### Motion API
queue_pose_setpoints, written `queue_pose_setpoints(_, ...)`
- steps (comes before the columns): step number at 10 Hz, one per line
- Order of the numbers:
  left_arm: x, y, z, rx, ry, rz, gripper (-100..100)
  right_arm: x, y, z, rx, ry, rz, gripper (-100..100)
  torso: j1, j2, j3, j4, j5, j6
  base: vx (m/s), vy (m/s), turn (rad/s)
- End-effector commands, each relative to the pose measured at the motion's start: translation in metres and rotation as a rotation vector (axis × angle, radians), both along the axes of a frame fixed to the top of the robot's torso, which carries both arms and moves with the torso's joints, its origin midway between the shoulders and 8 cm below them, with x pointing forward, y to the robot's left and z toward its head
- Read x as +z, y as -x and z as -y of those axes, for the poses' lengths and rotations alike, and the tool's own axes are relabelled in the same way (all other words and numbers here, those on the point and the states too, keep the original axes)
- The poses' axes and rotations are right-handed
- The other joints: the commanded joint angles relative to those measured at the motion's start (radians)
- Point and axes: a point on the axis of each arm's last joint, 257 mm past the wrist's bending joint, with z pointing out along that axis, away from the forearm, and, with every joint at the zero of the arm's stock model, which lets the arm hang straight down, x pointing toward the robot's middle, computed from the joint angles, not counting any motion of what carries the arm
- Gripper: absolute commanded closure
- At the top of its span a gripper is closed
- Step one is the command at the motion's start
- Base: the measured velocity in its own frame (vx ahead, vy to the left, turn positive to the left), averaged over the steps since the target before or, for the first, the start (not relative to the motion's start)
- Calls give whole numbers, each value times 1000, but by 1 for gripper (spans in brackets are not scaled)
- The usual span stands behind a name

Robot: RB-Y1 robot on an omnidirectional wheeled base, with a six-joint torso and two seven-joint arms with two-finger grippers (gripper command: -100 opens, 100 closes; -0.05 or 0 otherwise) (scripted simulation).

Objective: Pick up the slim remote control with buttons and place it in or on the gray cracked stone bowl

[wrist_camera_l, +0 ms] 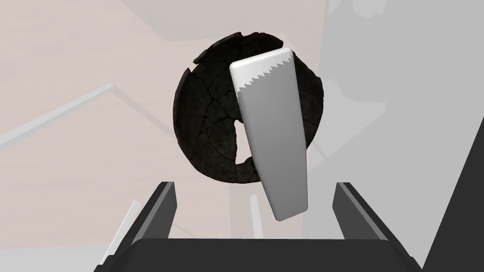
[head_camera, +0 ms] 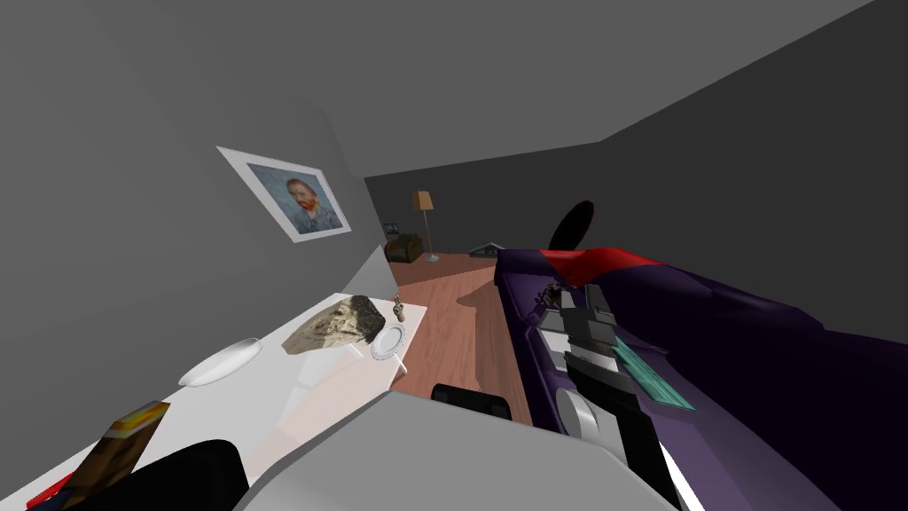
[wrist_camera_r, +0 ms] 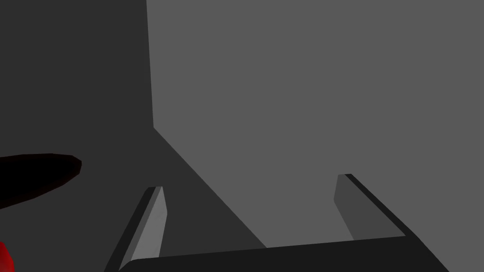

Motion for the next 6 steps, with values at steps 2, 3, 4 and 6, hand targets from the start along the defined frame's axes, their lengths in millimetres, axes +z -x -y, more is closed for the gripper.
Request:
queue_pose_setpoints(2,0,0,0,0,0,0,0,0,0,0,0,0,0,0,1,0,0,0,0,0,0,0,0)
queue_pose_setpoints(3,0,0,0,0,0,0,0,0,0,0,0,0,0,0,1,0,0,0,0,0,0,0,0)
queue_pose_setpoints(4,0,0,0,0,0,0,0,0,0,0,0,0,0,0,1,0,0,0,0,0,0,0,0)
queue_pose_setpoints(6,0,0,0,0,0,0,0,0,0,0,0,0,0,0,1,0,0,0,0,0,0,0,0)
